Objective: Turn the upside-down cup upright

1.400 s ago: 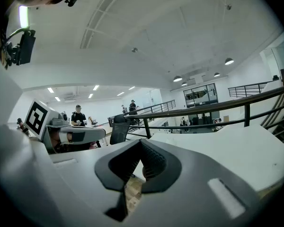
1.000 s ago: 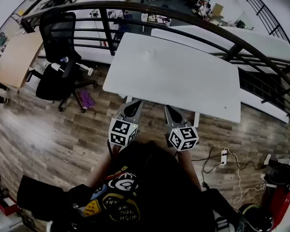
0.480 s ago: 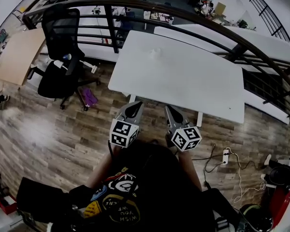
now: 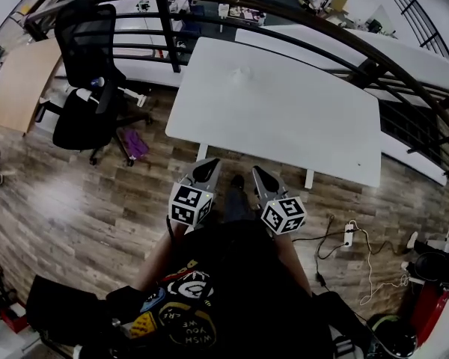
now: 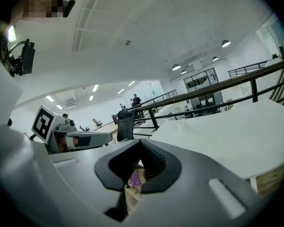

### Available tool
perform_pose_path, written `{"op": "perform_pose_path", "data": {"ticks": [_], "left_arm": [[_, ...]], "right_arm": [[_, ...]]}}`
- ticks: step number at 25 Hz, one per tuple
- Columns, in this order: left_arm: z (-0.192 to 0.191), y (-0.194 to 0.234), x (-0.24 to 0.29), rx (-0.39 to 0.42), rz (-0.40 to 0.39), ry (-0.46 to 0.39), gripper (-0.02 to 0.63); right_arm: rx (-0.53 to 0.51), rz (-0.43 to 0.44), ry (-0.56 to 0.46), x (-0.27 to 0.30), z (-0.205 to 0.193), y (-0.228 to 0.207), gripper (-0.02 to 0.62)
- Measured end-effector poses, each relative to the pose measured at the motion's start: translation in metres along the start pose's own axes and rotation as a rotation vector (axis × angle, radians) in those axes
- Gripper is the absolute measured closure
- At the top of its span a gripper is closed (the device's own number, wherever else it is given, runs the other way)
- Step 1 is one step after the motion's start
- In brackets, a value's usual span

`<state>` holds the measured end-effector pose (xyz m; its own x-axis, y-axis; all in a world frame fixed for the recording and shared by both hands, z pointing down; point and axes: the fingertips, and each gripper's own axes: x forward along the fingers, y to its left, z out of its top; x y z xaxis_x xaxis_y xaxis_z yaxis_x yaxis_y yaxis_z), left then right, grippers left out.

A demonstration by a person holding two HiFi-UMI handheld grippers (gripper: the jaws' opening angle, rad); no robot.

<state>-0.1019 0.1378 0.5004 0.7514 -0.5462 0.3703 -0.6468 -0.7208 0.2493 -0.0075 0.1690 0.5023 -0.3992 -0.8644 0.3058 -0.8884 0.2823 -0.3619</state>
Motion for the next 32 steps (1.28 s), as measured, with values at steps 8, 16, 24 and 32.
{"op": "perform_pose_path", "data": {"ticks": [8, 16, 24, 32], "left_arm": [[0.019, 0.064, 0.088, 0.018, 0.043, 0.009, 0.601], [0.046, 0.098, 0.211, 0.002, 0.057, 0.046, 0.601], [0.038, 0.126, 0.263, 0.000, 0.098, 0.097, 0.601], [0.020, 0.179, 0.267, -0.089, 0.138, 0.170, 0.601]], "right_arm": [[-0.086, 0.050, 0.035, 0.089, 0.029, -0.067, 0.595], [-0.165, 0.095, 0.105, 0.165, 0.041, -0.164, 0.595], [-0.200, 0.050, 0.145, 0.268, 0.021, -0.238, 0.594], [-0.193, -0.016, 0.244, 0.374, -0.005, -0.297, 0.296]]}}
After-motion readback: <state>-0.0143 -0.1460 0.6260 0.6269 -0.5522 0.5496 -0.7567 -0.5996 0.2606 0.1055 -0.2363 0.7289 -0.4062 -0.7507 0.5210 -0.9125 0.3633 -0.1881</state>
